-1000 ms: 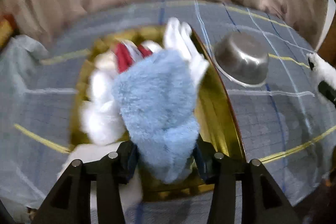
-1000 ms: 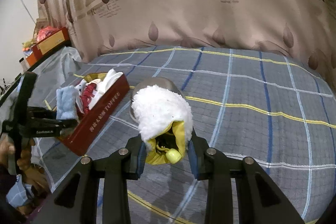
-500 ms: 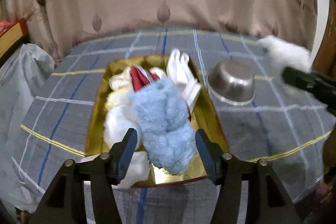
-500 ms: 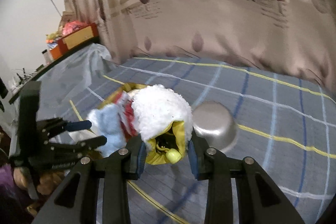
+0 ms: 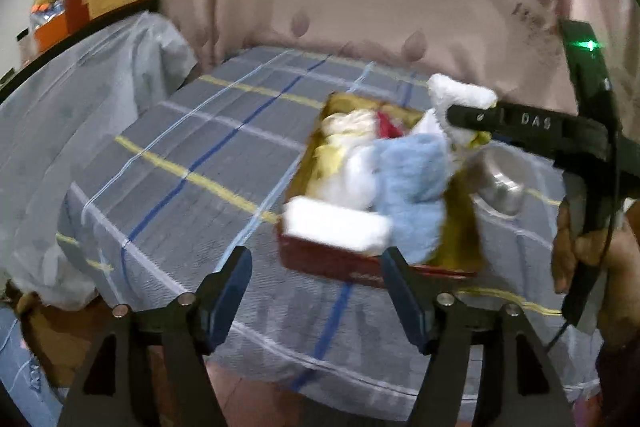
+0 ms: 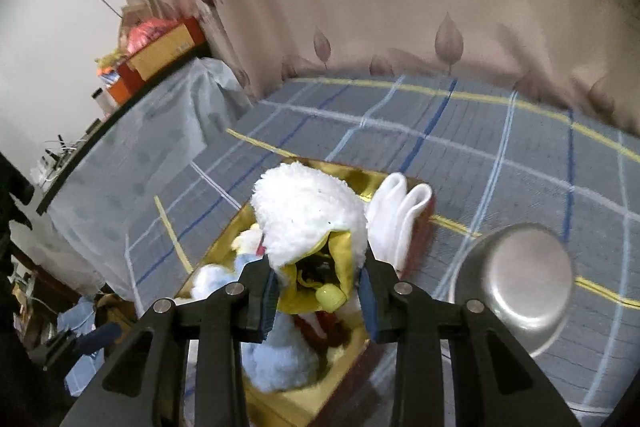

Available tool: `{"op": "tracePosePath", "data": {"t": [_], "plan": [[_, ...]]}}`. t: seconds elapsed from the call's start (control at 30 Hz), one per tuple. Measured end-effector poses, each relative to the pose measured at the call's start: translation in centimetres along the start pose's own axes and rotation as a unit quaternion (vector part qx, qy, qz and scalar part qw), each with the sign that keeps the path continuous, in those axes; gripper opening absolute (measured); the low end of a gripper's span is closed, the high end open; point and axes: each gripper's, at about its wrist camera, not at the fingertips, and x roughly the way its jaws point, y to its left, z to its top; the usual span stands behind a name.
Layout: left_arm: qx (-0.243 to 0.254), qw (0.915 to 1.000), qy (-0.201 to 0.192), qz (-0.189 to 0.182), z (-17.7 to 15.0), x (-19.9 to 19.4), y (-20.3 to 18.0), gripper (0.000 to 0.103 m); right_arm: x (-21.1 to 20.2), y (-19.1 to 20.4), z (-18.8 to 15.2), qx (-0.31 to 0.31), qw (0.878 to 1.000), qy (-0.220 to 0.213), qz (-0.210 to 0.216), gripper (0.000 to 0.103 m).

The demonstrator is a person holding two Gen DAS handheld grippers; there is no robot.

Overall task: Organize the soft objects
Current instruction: 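Carry the white fuzzy sock into the tray and release it with the right gripper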

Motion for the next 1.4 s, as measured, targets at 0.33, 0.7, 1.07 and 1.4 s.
{"op": "tracePosePath", "data": {"t": [0.33, 0.7, 1.07, 1.4], "plan": [[-0.022, 0.9987, 0.012, 0.044, 0.3, 0.5, 2.3, 0.069, 4.6, 0.5, 1.0, 0.006, 0.999, 0.025, -0.027, 0.033], [-0.002, 0.9983, 0.015, 0.057, 0.6, 1.3, 2.2, 0.069, 7.1, 0.6, 1.0, -0.002, 0.998, 0.044, -0.052, 0.037], [0.011, 0.9983, 0.001, 0.058, 0.4, 1.6, 2.0, 0.069, 0.3, 2.7, 1.1, -0.031, 0.993, -0.073, -0.090, 0.078], [0.027, 0.9975, -0.064, 0.013, 0.1, -0.5, 0.9, 0.069, -8.3, 8.3, -5.4, -0.095, 0.968, -0.175, -0.151, 0.100]]}}
